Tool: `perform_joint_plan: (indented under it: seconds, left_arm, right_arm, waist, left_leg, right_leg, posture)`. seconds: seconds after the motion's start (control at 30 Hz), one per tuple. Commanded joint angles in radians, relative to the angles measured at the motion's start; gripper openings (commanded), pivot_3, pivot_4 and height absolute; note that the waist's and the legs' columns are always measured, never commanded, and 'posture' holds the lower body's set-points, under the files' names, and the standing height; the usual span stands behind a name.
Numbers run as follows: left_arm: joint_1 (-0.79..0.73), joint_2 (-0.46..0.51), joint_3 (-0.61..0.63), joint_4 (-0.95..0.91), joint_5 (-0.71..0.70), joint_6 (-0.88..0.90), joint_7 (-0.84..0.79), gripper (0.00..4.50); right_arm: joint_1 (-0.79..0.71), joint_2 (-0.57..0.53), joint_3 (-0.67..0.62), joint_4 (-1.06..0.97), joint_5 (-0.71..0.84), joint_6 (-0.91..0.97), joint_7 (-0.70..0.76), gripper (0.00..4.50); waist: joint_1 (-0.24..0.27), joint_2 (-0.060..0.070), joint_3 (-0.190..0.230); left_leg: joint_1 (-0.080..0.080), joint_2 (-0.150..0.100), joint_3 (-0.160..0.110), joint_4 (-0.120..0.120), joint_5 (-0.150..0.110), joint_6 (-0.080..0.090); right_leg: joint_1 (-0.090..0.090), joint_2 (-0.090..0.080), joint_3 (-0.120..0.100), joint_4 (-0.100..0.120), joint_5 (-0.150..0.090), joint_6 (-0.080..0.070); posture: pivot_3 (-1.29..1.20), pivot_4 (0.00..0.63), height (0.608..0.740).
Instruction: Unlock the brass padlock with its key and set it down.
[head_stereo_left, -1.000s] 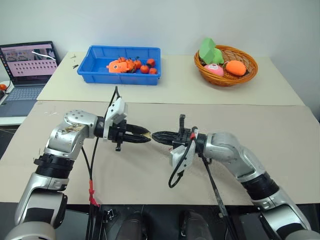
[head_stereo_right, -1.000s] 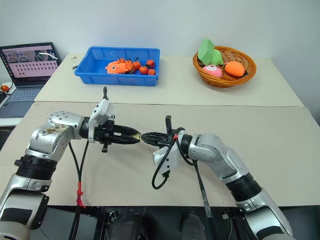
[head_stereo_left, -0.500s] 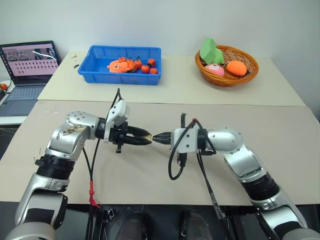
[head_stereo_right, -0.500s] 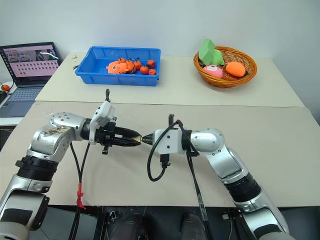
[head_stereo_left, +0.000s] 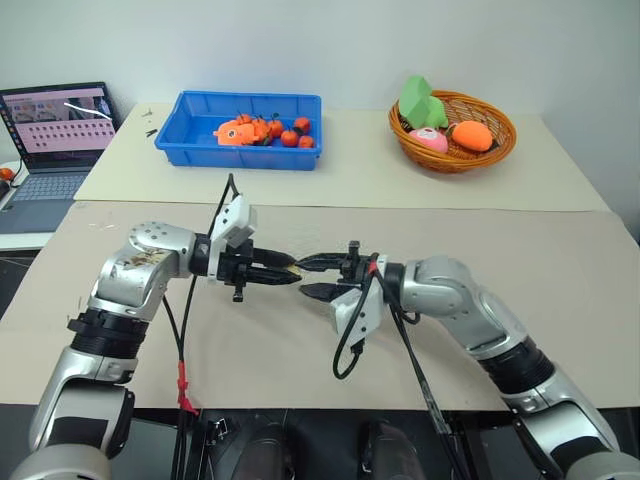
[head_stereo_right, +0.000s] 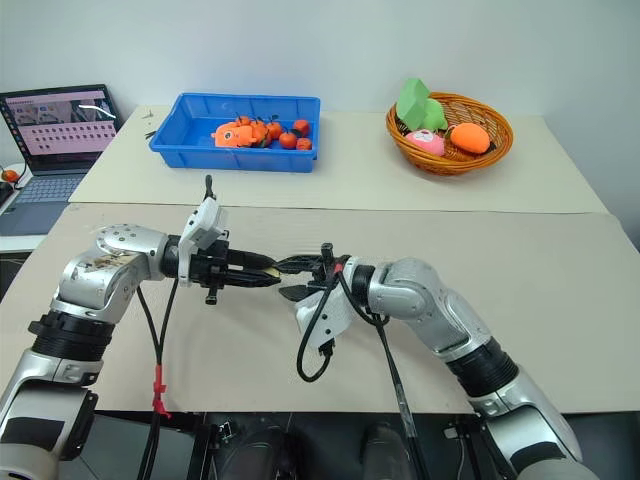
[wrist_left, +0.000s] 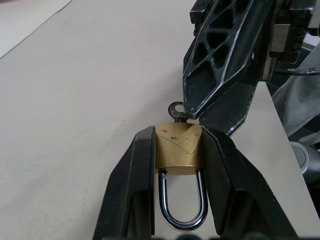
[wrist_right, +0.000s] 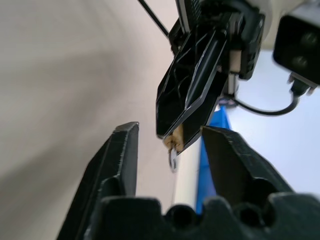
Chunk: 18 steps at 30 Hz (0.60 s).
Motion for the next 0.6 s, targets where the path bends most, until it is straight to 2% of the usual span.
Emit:
perform_joint_plan:
  seconds: [0.03,0.27,0.6]
  left_arm:
    - [-0.015,0.007,0.019,-0.036,-0.011,-0.003,-0.001,0.84]
    - [-0.020,0.006,0.016,-0.034,-0.010,-0.002,0.000,0.84]
    - [-0.023,0.006,0.015,-0.032,-0.009,-0.005,0.000,0.84]
  right_arm:
    - [-0.026,0.002,-0.030,0.016,-0.078,-0.091,-0.115,2.33]
    - [-0.048,0.026,-0.032,0.065,-0.195,-0.137,-0.256,2.33]
    - [-0.047,0.056,-0.028,0.063,-0.211,-0.131,-0.284,2.33]
  waist:
    - [0.000,0.000,0.000]
    - [-0.003,0.000,0.000]
    - [-0.003,0.000,0.000]
  left_leg:
    - [0.000,0.000,0.000,0.000,0.000,0.000]
    - [0.000,0.000,0.000,0.000,0.000,0.000]
    - [0.000,0.000,0.000,0.000,0.000,0.000]
  right_leg:
    - [0.000,0.000,0.000,0.000,0.000,0.000]
    - [0.000,0.000,0.000,0.000,0.000,0.000]
    - [0.000,0.000,0.000,0.000,0.000,0.000]
  posture:
    - [0.00,0.150,0.692]
    - [0.00,0.150,0.692]
    - [0.00,0.150,0.692]
